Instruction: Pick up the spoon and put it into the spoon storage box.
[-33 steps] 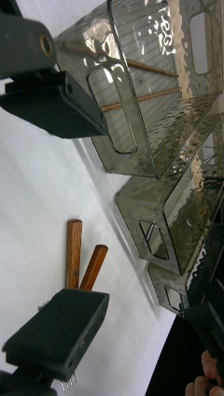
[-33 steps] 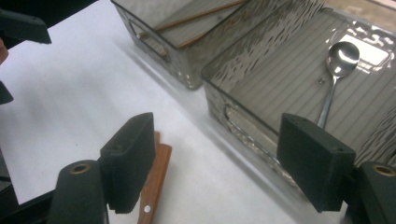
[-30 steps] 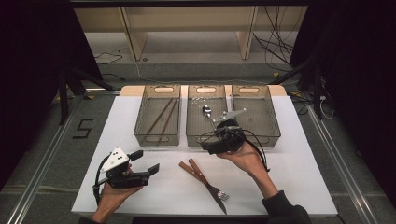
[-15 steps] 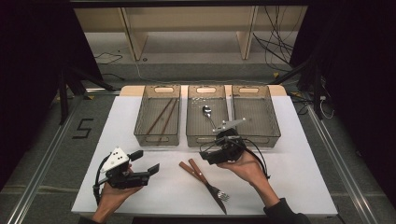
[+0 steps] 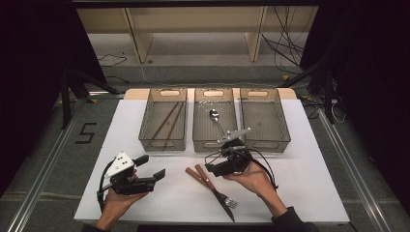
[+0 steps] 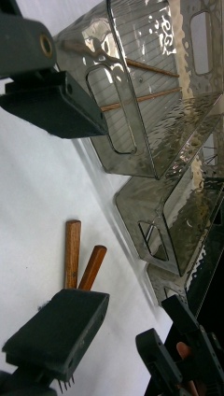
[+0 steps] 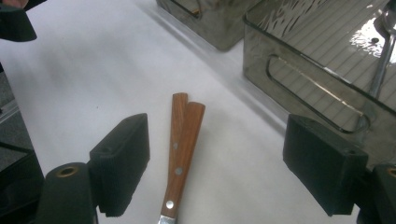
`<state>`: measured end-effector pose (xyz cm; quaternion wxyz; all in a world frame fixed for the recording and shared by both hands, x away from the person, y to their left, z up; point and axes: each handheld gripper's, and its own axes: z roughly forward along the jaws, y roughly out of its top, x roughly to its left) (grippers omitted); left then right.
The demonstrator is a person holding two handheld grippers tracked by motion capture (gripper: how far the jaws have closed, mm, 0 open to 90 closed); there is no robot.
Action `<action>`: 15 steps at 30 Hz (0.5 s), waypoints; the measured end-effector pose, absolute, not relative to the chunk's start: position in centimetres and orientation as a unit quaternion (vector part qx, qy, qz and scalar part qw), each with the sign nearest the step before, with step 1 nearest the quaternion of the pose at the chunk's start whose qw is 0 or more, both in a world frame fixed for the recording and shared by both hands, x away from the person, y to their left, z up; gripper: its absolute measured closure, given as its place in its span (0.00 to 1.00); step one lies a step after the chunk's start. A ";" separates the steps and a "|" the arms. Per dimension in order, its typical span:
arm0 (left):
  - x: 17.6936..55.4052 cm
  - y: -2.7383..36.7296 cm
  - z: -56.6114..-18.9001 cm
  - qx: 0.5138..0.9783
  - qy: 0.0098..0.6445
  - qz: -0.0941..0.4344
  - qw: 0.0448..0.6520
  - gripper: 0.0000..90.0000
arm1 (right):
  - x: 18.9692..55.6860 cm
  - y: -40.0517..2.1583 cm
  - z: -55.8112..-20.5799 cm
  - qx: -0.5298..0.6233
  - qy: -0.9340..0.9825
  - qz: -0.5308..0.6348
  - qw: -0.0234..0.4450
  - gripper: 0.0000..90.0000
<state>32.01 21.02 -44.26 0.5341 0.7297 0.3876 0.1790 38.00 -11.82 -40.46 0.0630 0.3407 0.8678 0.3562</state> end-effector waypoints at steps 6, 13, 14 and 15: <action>32.1 20.9 -44.3 0.729 0.389 0.178 0.535 0.18 | 37.7 -11.7 -40.9 0.340 0.870 0.352 0.060 0.26; 32.0 21.1 -44.3 0.728 0.389 0.178 0.536 0.18 | 37.3 -11.5 -41.4 0.335 0.876 0.342 0.052 0.26; 32.0 21.1 -44.3 0.728 0.389 0.178 0.536 0.18 | 37.2 -11.5 -41.5 0.336 0.877 0.339 0.050 0.26; 32.0 21.1 -44.3 0.728 0.389 0.178 0.536 0.18 | 37.1 -11.4 -41.7 0.335 0.878 0.338 0.050 0.26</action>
